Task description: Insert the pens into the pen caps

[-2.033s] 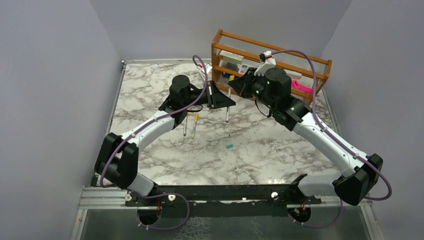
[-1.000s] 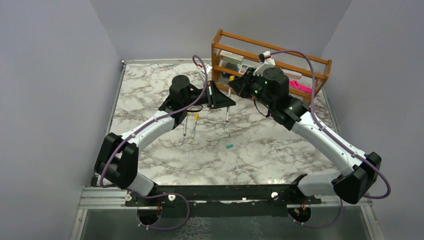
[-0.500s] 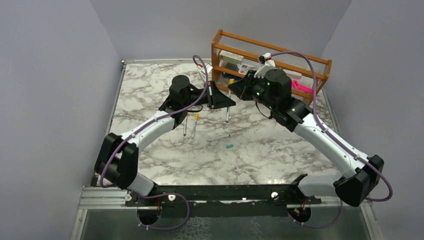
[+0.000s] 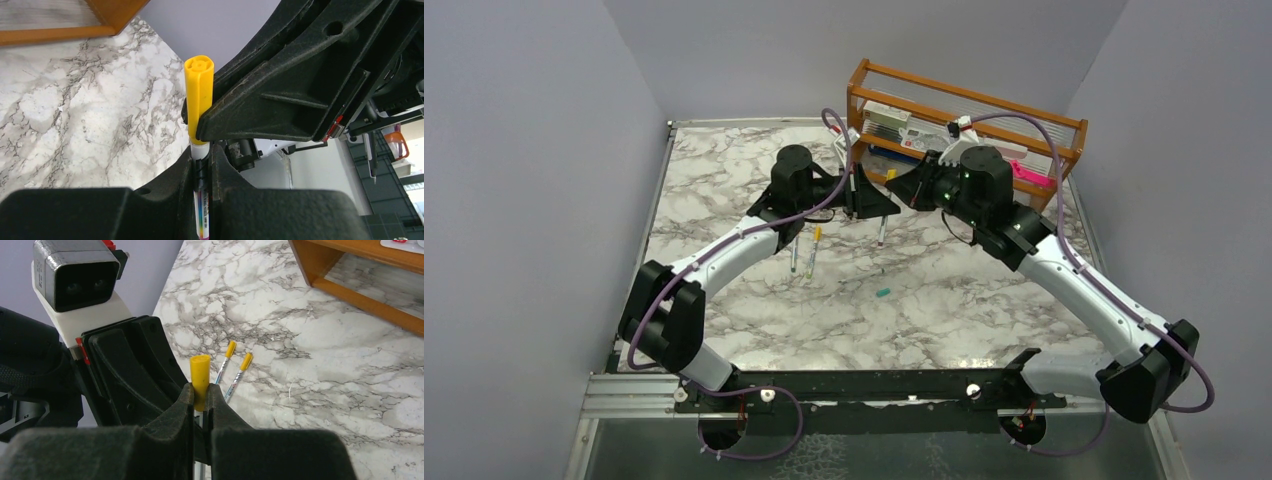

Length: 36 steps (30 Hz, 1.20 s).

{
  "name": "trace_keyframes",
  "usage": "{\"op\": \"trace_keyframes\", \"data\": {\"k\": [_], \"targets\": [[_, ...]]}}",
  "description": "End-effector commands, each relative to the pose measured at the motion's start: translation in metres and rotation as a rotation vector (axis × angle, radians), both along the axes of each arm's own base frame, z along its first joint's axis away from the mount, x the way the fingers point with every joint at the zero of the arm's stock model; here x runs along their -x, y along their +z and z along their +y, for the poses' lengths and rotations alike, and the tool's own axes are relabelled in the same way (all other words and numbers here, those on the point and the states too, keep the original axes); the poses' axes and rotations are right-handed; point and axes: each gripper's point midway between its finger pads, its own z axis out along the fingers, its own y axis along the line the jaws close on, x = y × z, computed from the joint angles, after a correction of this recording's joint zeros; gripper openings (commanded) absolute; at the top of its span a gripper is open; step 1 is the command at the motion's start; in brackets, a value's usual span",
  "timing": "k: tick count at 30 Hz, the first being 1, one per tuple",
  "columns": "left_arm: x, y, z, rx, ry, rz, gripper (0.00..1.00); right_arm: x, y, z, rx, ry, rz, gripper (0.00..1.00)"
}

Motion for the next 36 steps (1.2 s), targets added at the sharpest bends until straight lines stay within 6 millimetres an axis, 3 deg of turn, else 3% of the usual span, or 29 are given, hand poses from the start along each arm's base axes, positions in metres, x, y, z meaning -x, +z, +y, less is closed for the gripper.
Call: {"op": "trace_keyframes", "data": {"k": [1, 10, 15, 18, 24, 27, 31, 32, 34, 36], "targets": [[-0.022, 0.051, -0.001, 0.07, 0.087, -0.18, 0.0, 0.035, -0.036, 0.008, 0.02, 0.119, 0.137, 0.01], [-0.045, 0.102, 0.004, 0.125, 0.2, -0.301, 0.0, 0.052, -0.057, 0.009, 0.001, 0.157, 0.218, 0.01], [-0.059, 0.11, 0.001, 0.135, 0.205, -0.312, 0.0, 0.064, -0.077, 0.009, 0.017, 0.179, 0.288, 0.01], [-0.063, 0.126, -0.001, 0.152, 0.193, -0.353, 0.0, 0.069, -0.086, 0.008, 0.037, 0.193, 0.317, 0.01], [-0.068, 0.131, -0.006, 0.159, 0.172, -0.37, 0.0, 0.074, -0.09, 0.007, 0.048, 0.215, 0.326, 0.01], [-0.062, 0.118, -0.007, 0.141, 0.136, -0.351, 0.0, 0.065, -0.074, 0.006, 0.03, 0.181, 0.264, 0.01], [-0.049, 0.073, -0.002, 0.078, 0.12, -0.278, 0.0, 0.047, -0.042, -0.003, -0.023, 0.075, 0.172, 0.02], [-0.046, 0.061, 0.001, 0.061, 0.118, -0.26, 0.0, 0.044, -0.033, -0.004, -0.042, 0.057, 0.149, 0.04], [-0.036, 0.036, 0.006, 0.023, 0.104, -0.235, 0.0, 0.039, -0.013, -0.006, -0.08, 0.035, 0.086, 0.22], [-0.028, 0.017, 0.011, -0.011, 0.084, -0.216, 0.0, 0.035, 0.0, -0.011, -0.101, 0.0, 0.054, 0.31]]}}
